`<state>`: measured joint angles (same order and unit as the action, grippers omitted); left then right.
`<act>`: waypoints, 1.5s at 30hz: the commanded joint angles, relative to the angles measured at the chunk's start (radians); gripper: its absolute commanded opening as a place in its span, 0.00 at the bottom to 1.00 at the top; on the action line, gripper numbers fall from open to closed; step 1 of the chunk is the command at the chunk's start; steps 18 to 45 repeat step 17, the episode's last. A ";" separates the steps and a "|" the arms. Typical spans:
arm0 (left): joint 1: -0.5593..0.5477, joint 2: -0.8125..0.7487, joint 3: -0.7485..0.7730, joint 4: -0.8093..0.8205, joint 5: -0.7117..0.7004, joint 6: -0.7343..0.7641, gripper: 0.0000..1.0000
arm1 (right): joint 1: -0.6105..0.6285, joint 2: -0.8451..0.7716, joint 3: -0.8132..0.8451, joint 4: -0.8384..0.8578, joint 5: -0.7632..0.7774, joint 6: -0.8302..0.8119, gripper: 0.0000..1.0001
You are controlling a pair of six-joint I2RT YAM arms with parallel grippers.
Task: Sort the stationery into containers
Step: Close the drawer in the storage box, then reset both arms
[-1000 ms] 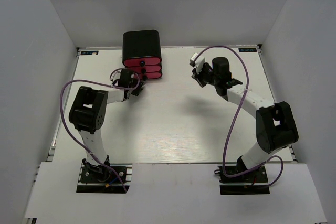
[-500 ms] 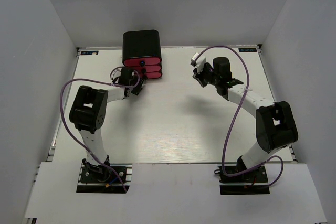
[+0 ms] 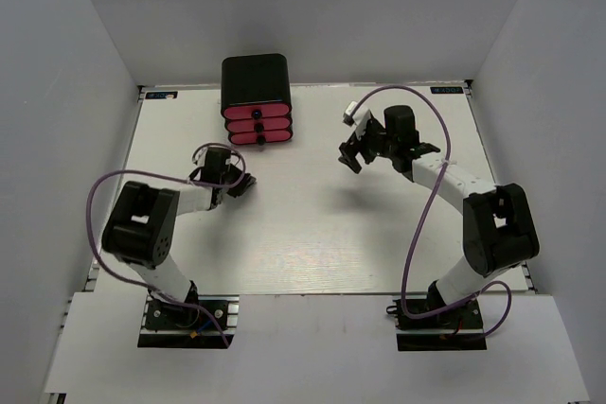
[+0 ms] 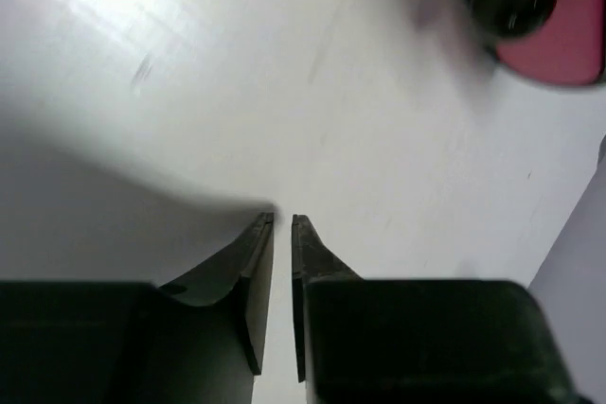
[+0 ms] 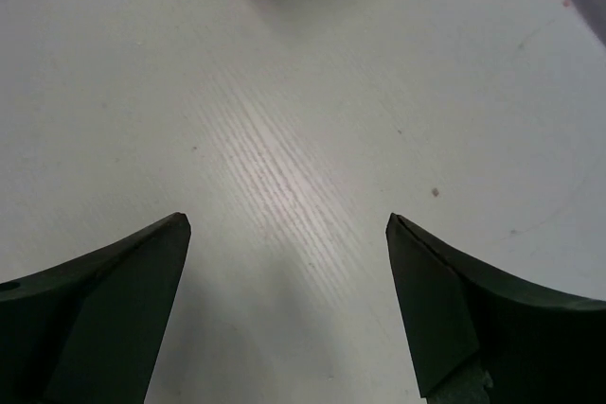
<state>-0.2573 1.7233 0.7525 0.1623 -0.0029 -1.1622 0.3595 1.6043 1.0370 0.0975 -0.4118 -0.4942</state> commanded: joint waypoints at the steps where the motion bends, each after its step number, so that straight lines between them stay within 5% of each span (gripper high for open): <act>1: -0.008 -0.177 -0.114 0.026 0.060 0.123 0.26 | -0.004 -0.069 -0.003 -0.062 -0.073 0.032 0.90; 6: -0.017 -0.410 -0.170 0.019 0.107 0.300 0.74 | -0.004 -0.101 0.012 -0.094 -0.018 0.159 0.90; 10: -0.017 -0.586 -0.180 -0.059 0.118 0.389 0.96 | -0.002 -0.124 0.041 -0.139 0.073 0.241 0.90; 17: -0.017 -0.832 -0.150 -0.174 0.096 0.512 1.00 | -0.002 -0.197 0.018 -0.139 0.130 0.298 0.90; 45: -0.017 -0.832 -0.150 -0.174 0.096 0.512 1.00 | -0.002 -0.197 0.018 -0.139 0.130 0.298 0.90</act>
